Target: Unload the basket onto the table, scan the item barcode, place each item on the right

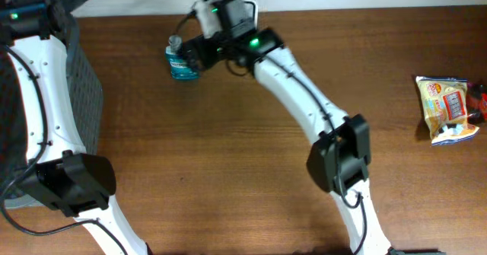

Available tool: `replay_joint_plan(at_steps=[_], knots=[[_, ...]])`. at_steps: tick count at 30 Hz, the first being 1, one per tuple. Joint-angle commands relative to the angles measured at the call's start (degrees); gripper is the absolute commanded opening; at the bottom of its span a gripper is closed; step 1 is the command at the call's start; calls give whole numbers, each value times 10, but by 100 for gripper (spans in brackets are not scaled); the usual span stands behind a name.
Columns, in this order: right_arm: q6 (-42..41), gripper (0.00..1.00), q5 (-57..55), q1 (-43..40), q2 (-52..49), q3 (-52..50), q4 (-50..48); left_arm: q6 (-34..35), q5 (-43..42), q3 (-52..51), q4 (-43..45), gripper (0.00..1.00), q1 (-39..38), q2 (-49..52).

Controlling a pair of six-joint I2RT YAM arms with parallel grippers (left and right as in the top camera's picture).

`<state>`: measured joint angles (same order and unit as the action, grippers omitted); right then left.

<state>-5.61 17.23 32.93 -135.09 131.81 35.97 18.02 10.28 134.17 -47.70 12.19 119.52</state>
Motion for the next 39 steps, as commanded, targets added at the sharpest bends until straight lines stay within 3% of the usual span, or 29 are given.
replay_joint_plan(at_steps=[1, 6, 11, 15, 20, 30, 35, 39], knots=[[2, 95, -106, 41, -9, -1, -26, 3, -17, 12, 21, 99, -2, -2], [-83, 93, -151, 68, -44, -1, -69, 3, -17, 12, 11, 99, -1, -2], [-87, 94, -318, 87, -67, -1, -114, 3, -17, 11, -23, 99, 1, -2], [-82, 93, -313, 87, -68, -1, -140, 3, -17, 11, -51, 99, 1, -2], [-87, 82, -293, 88, -68, -1, -154, 3, -17, 11, -61, 99, 1, -2], [-113, 80, -295, 95, -96, -1, -165, 3, -17, 11, -61, 99, 1, -2], [-97, 63, -315, 95, -96, -1, -168, 3, -17, 11, -61, 99, 1, -2], [-92, 56, -364, 94, -95, -1, -157, 3, -17, 11, -61, 99, 1, -2]])
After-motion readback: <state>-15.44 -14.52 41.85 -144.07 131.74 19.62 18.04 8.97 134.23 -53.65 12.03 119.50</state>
